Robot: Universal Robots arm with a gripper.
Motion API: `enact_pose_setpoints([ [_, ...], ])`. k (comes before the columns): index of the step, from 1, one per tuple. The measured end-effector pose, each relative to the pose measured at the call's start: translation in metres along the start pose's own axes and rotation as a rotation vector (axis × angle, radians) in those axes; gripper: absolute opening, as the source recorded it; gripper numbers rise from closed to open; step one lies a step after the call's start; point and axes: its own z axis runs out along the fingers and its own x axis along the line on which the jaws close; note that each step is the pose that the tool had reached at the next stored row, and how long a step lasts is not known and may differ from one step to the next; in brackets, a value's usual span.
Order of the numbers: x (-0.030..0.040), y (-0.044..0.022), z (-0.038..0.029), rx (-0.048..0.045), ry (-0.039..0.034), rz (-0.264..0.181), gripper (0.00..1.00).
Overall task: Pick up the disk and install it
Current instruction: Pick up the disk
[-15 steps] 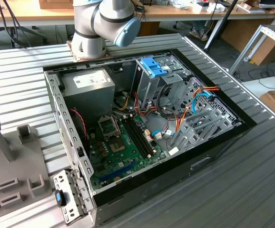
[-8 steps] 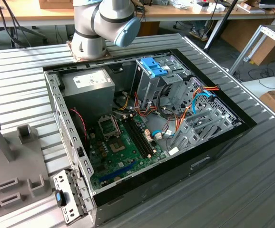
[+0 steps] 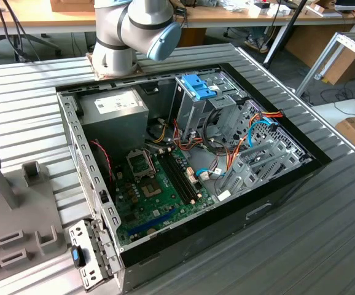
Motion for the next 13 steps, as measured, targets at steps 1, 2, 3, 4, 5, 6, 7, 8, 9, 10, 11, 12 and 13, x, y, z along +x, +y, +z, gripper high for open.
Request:
enact_pose_setpoints([
  [1, 0.0000, 0.0000, 0.0000, 0.0000, 0.0000, 0.000, 0.56],
  [2, 0.0000, 0.0000, 0.0000, 0.0000, 0.0000, 0.000, 0.56],
  [3, 0.0000, 0.0001, 0.0000, 0.0000, 0.0000, 0.000, 0.54],
  [4, 0.0000, 0.0001, 0.0000, 0.0000, 0.0000, 0.000, 0.48],
  [5, 0.0000, 0.0001, 0.0000, 0.0000, 0.0000, 0.000, 0.48],
  [6, 0.0000, 0.0001, -0.0001, -0.0001, 0.0001, 0.000, 0.41],
  [7, 0.0000, 0.0001, 0.0000, 0.0000, 0.0001, 0.000, 0.36],
  [8, 0.0000, 0.0001, 0.0000, 0.0000, 0.0001, 0.000, 0.36],
  [9, 0.0000, 0.0002, 0.0000, -0.0001, 0.0001, 0.000, 0.36],
  [10, 0.0000, 0.0002, 0.0000, 0.0000, 0.0000, 0.000, 0.36],
  [11, 0.0000, 0.0002, 0.0000, 0.0000, 0.0000, 0.000, 0.36],
  [12, 0.0000, 0.0002, 0.0000, 0.0000, 0.0000, 0.000, 0.36],
  [13, 0.0000, 0.0002, 0.0000, 0.0000, 0.0000, 0.000, 0.36],
])
